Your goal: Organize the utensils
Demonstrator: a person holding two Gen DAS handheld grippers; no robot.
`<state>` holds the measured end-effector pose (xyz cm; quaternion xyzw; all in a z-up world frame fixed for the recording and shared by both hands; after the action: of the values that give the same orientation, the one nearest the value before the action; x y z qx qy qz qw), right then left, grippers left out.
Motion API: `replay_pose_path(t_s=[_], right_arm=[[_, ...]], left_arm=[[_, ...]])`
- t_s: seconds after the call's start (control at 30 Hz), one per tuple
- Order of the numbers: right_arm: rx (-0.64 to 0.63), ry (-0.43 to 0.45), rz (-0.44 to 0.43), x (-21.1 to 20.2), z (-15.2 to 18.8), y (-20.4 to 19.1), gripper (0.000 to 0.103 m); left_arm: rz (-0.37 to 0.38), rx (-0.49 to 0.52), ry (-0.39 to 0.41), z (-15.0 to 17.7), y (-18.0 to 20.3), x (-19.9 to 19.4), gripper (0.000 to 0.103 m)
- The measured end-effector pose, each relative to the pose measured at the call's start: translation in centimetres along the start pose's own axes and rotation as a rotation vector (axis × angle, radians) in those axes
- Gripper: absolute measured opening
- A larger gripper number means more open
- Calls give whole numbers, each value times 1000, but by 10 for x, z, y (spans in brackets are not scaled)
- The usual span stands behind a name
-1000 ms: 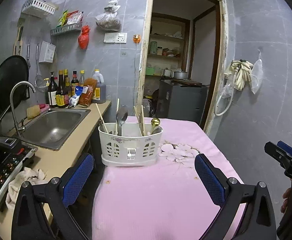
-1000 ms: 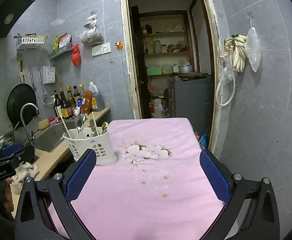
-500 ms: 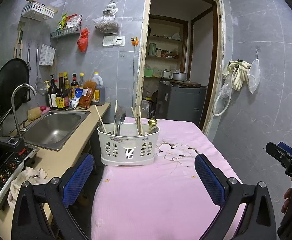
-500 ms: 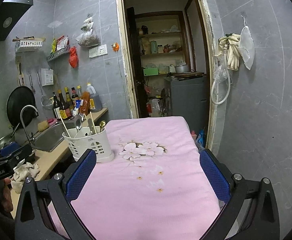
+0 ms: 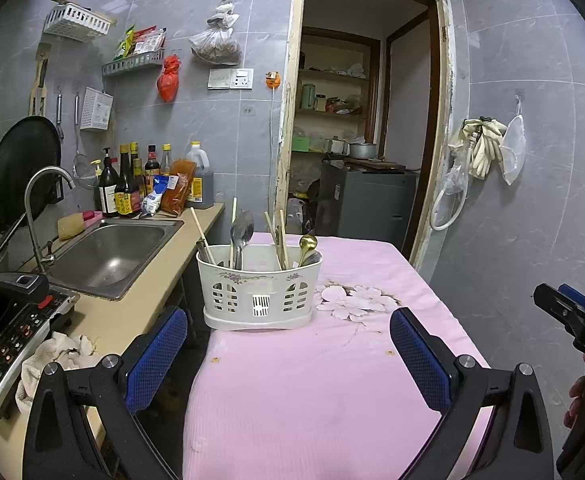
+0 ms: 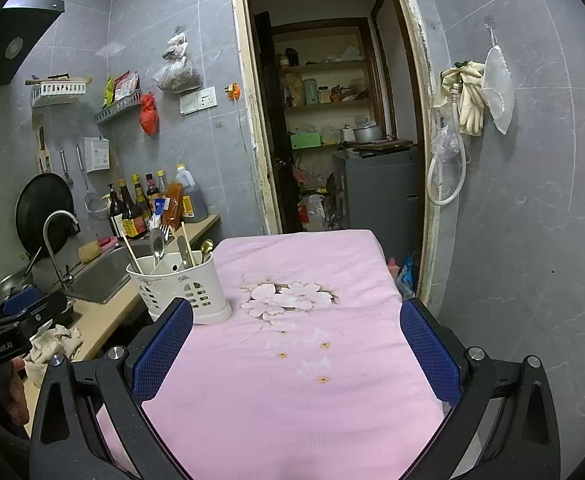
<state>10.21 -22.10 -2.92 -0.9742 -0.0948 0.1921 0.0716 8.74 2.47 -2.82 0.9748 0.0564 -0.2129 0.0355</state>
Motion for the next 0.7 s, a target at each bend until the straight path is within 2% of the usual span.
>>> replay_pose_path(t_s=[0.7], right_arm=[[1,-5,0,3,1,-1,102]], left_arm=[[-1,0,-1,-1,1,0,102]])
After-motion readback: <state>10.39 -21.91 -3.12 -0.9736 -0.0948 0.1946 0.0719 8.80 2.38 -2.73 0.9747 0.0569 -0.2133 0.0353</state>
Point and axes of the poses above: each gripper's, at about its wrist camera, not at the fingertips, and x roughly the way its jaws point, y to its right, z to its underside, the point moved 10 cm from there along x, roughly the way its jaws point, and after that the axes turned 4 degrees about -z, right-handed, at the moved point
